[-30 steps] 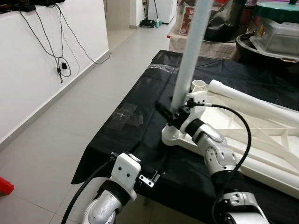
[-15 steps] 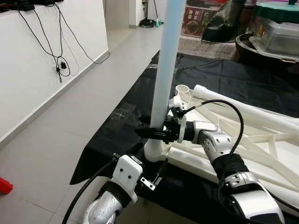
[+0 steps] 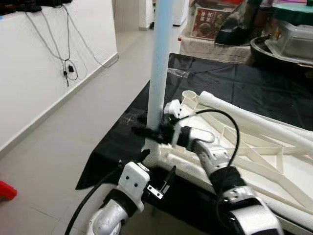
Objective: Building children table
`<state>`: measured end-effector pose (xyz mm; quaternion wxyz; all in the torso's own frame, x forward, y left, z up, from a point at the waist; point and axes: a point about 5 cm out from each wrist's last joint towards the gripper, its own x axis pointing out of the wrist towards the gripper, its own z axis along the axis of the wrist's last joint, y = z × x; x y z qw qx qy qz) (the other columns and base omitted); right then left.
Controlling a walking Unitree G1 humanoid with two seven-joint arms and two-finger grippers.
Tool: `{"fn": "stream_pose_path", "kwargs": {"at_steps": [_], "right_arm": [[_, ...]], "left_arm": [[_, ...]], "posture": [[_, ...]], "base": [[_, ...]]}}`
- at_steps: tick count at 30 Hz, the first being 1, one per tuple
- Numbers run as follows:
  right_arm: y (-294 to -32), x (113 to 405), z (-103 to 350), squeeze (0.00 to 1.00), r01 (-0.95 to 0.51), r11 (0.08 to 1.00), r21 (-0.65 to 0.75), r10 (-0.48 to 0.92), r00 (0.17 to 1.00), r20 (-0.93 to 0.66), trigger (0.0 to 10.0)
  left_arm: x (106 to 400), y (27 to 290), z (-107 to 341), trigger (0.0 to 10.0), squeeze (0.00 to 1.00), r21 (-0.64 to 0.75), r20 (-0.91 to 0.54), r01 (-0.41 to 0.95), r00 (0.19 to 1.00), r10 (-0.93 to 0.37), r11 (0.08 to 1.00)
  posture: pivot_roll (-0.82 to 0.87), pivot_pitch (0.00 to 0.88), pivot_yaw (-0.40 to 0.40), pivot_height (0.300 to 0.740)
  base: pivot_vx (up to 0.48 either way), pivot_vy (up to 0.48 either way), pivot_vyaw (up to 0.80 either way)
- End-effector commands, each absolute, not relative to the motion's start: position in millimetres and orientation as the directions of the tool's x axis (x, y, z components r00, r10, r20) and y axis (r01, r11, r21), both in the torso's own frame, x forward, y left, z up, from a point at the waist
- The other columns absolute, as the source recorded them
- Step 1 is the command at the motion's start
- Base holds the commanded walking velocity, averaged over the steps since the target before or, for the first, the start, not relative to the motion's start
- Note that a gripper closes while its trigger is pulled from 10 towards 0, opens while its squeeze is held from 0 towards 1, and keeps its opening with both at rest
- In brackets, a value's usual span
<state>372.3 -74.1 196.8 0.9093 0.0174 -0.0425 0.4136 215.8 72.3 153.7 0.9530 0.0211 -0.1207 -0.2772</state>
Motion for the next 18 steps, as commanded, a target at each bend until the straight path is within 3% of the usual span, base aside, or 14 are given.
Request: {"fn": "stream_pose_path", "kwargs": {"at_steps": [1,2,3,4,5,6,8,11,17,18], "right_arm": [[-96,380,187,0.0,-0.612,0.787,0.074,0.608,0.791,0.075,0.0],[-97,380,188,0.0,-0.6,0.797,0.075,0.594,0.8,0.086,0.0],[-119,381,184,0.0,-0.325,0.943,0.078,0.32,0.945,0.064,0.0],[-119,381,184,0.0,-0.325,0.943,0.078,0.32,0.945,0.064,0.0],[-139,377,180,0.0,-0.053,0.995,0.089,0.05,0.998,0.038,0.0],[-139,377,180,0.0,-0.053,0.995,0.089,0.05,0.998,0.038,0.0],[-162,361,172,0.0,0.303,0.945,0.12,-0.305,0.952,0.001,0.0],[-157,351,167,0.0,0.421,0.888,0.184,-0.425,0.905,-0.021,0.0],[-143,350,168,0.0,0.461,0.858,0.228,-0.465,0.885,-0.04,0.0],[-137,350,170,0.0,0.461,0.855,0.239,-0.466,0.884,-0.038,9.0]], "left_arm": [[215,74,146,10.0,0.0,0.097,0.179,0.526,0.826,-0.535,0.845],[215,74,146,10.0,0.0,0.097,0.179,0.526,0.826,-0.535,0.845],[216,73,145,10.0,0.0,0.097,0.176,0.529,0.824,-0.538,0.843],[216,73,145,10.0,0.0,0.097,0.176,0.529,0.824,-0.538,0.843],[216,73,145,10.0,0.0,0.097,0.173,0.532,0.823,-0.541,0.841],[216,73,145,10.0,0.0,0.097,0.173,0.532,0.823,-0.541,0.841],[216,73,144,10.0,0.0,0.098,0.169,0.535,0.822,-0.543,0.839],[216,73,144,10.0,0.0,0.098,0.167,0.532,0.824,-0.541,0.841],[215,73,144,10.0,0.0,0.097,0.165,0.533,0.824,-0.542,0.84],[215,73,144,10.0,0.0,0.097,0.164,0.534,0.824,-0.543,0.84]], "posture": [[0.12,0.104,-0.056,0.74],[0.12,0.104,-0.056,0.74],[0.11,0.101,-0.055,0.74],[0.11,0.101,-0.055,0.74],[0.11,0.102,-0.055,0.74],[0.11,0.102,-0.055,0.74],[0.11,0.099,-0.056,0.74],[0.11,0.1,-0.056,0.74],[0.11,0.097,-0.057,0.74],[0.11,0.097,-0.057,0.74]], "base": [[0.0,0.0,0.0],[0.0,0.0,0.0],[0.0,0.0,0.0],[0.0,0.0,0.0],[0.0,0.0,0.0],[0.0,0.0,0.0],[0.0,0.0,0.0],[0.0,0.0,0.0],[0.0,0.0,0.0],[0.0,0.0,0.0]]}}
